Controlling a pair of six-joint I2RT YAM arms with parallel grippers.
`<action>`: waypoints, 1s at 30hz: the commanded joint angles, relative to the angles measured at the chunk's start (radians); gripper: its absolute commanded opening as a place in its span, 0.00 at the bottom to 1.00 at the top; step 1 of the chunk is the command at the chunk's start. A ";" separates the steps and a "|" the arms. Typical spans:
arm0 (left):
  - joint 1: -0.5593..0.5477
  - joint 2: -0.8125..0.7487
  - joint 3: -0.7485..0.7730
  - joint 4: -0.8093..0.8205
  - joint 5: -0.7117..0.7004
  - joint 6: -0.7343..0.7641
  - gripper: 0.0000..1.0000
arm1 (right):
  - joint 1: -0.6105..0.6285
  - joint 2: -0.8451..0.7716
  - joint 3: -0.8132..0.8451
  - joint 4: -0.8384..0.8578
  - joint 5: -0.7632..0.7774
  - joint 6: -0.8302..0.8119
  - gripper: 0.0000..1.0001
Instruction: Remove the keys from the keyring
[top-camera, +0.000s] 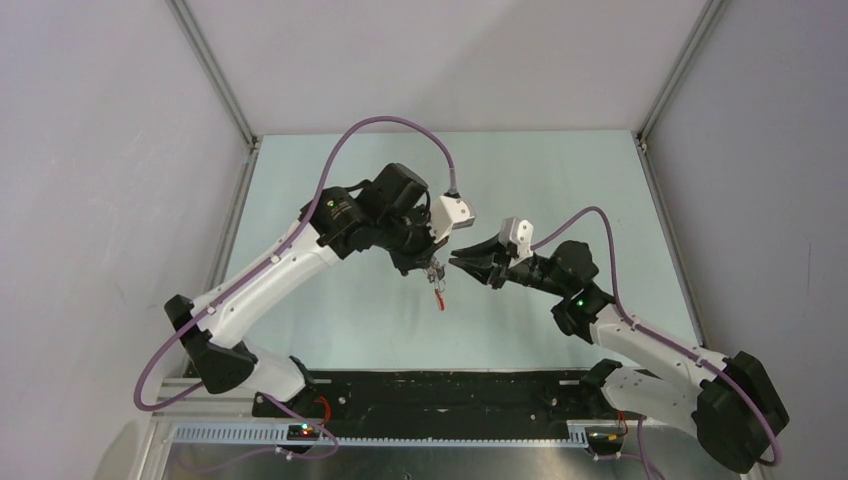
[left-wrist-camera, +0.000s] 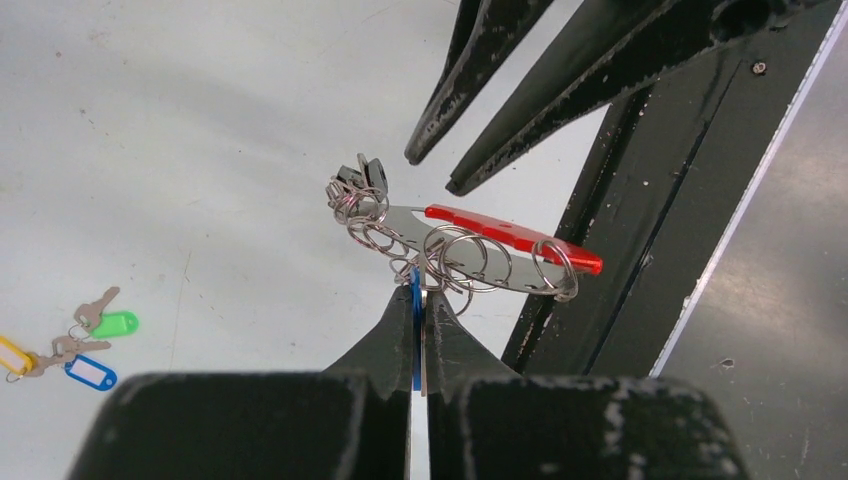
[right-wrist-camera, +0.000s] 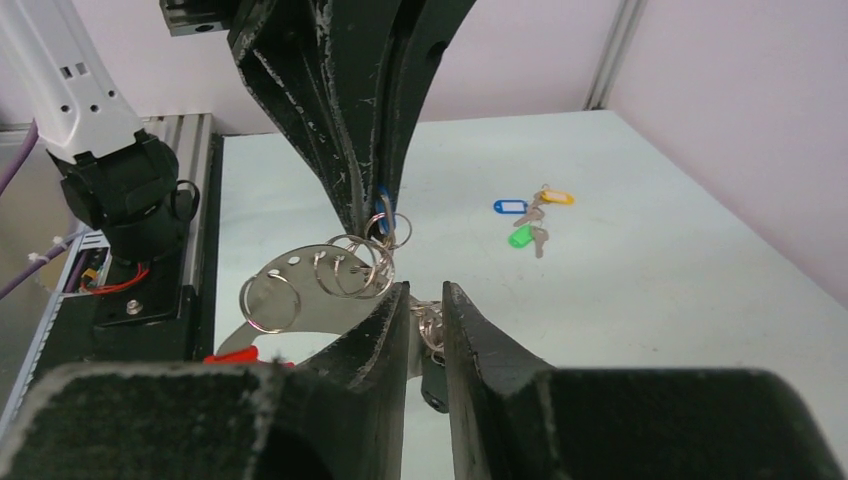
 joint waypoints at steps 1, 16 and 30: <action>-0.007 -0.046 0.001 0.031 0.017 0.022 0.00 | -0.011 -0.022 0.042 0.031 0.030 -0.015 0.23; -0.015 -0.059 0.001 0.031 0.018 0.031 0.00 | 0.016 0.089 0.076 0.080 0.000 -0.007 0.23; -0.016 -0.063 0.013 0.031 -0.001 0.030 0.00 | 0.097 0.096 0.077 -0.021 0.040 -0.110 0.27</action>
